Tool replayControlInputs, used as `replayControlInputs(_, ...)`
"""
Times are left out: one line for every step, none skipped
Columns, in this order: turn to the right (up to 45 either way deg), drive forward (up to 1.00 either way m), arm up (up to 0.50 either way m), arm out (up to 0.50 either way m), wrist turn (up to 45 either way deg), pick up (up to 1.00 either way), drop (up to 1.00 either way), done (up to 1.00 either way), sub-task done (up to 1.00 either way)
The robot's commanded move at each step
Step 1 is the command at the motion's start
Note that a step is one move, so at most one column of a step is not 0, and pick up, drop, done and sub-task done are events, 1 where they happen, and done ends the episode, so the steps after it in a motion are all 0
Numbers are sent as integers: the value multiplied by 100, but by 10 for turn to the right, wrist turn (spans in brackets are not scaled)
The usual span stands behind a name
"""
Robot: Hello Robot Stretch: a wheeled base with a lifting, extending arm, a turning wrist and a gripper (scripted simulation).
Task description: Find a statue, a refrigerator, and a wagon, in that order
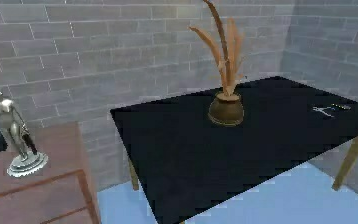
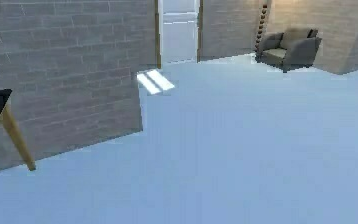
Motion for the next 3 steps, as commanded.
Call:
replayControlInputs(450,0,0,0,0,0,0,0,0)
replayControlInputs(450,0,0,0,0,0,0,0,0)
replayControlInputs(360,0,0,0,0,0,0,0,0)
